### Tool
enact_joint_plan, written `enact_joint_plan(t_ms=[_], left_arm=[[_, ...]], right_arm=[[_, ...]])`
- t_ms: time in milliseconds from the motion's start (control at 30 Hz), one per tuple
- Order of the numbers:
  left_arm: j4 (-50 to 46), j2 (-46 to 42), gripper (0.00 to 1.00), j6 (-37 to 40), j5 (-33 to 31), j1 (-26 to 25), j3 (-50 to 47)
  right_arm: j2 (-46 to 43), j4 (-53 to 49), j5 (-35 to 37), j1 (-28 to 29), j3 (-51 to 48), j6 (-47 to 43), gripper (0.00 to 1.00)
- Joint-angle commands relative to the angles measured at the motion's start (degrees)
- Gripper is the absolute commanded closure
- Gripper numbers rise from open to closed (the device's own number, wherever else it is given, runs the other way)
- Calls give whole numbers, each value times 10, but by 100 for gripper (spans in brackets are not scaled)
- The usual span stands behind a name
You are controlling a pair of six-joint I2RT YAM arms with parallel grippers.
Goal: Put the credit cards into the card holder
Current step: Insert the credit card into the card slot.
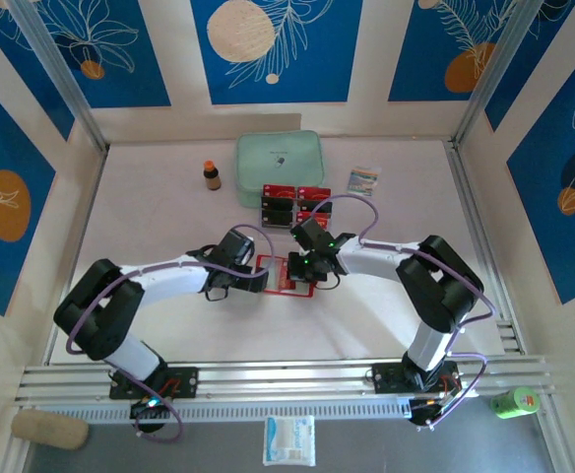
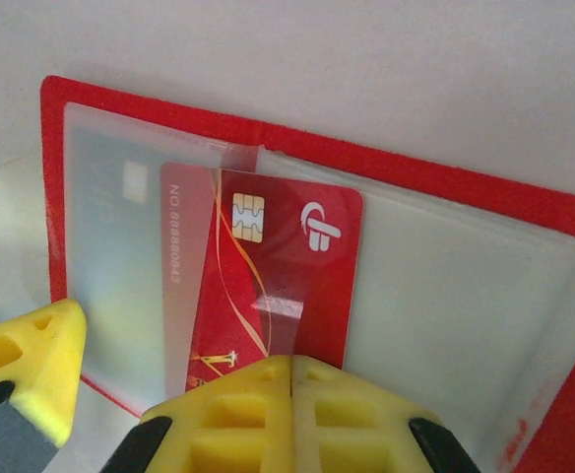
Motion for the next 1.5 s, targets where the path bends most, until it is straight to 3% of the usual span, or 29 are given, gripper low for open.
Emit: enact_joint_plan(t_ms=[0,567,967,1467], left_arm=[[-22,12,0,-7,-6,-6,-2],[5,12,0,-27,10,-8,-37],[9,8,0,-30,12,-9,-44],[15,17,0,-30,14,-9,-41]], right_arm=[[11,6,-19,0,10,-6,100],[49,6,-34,23,42,9,100],[-19,-1,-24,-4,16,27,100],[27,9,-38,0,21,27,100]])
